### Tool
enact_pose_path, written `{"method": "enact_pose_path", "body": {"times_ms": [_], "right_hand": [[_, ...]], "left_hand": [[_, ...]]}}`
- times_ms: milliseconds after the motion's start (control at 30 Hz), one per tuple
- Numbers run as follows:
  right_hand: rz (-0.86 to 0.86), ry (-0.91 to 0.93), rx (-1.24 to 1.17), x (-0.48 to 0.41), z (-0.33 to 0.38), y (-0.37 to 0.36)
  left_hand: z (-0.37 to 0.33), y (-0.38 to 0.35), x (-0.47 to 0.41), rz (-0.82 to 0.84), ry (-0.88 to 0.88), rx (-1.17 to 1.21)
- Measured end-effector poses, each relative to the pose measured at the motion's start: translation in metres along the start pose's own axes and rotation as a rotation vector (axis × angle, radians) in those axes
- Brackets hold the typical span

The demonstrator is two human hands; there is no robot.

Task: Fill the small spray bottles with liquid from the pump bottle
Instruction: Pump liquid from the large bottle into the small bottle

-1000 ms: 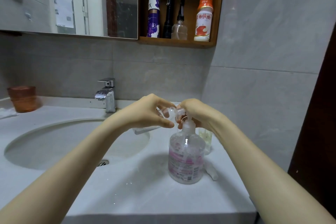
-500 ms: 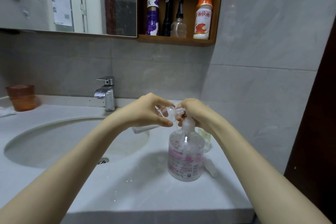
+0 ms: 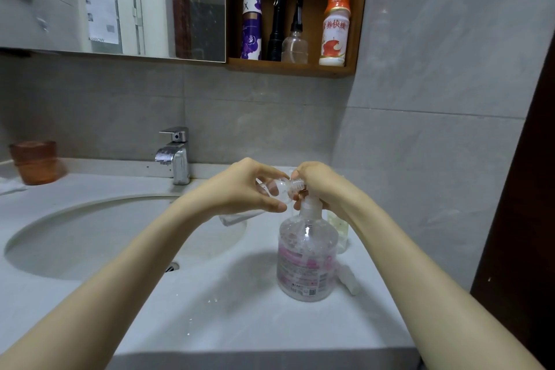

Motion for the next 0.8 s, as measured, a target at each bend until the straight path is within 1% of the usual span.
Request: {"method": "enact_pose_path", "body": {"times_ms": [167, 400, 533, 600, 700, 800], "right_hand": [[0.002, 0.021, 0.003, -0.001, 0.000, -0.005], [-0.004, 0.003, -0.021, 0.002, -0.002, -0.003], [0.019, -0.101, -0.057, 0.005, -0.008, -0.006], [0.024, -0.144, -0.016, 0.007, -0.010, -0.006], [0.016, -0.141, 0.016, 0.010, -0.003, -0.002], [0.025, -0.214, 0.092, 0.014, -0.003, -0.004]], "left_hand": [[0.006, -0.001, -0.001, -0.006, 0.009, 0.006], [0.008, -0.002, 0.000, -0.005, 0.013, 0.028], [0.008, 0.000, 0.001, -0.011, 0.011, 0.044], [0.007, 0.002, 0.000, -0.010, 0.007, 0.037], [0.003, 0.006, -0.001, -0.021, -0.003, 0.033], [0.001, 0.007, -0.002, -0.029, -0.012, 0.026]]}}
Point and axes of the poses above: each hand's wrist, its own x-axis away from the middle knuckle, its own y-axis out of the back of the hand, z = x × y, the point moved 10 cm from there along -x, towards the middle knuckle, and after that the axes turned 3 degrees about -z, right-handed, at the moved point
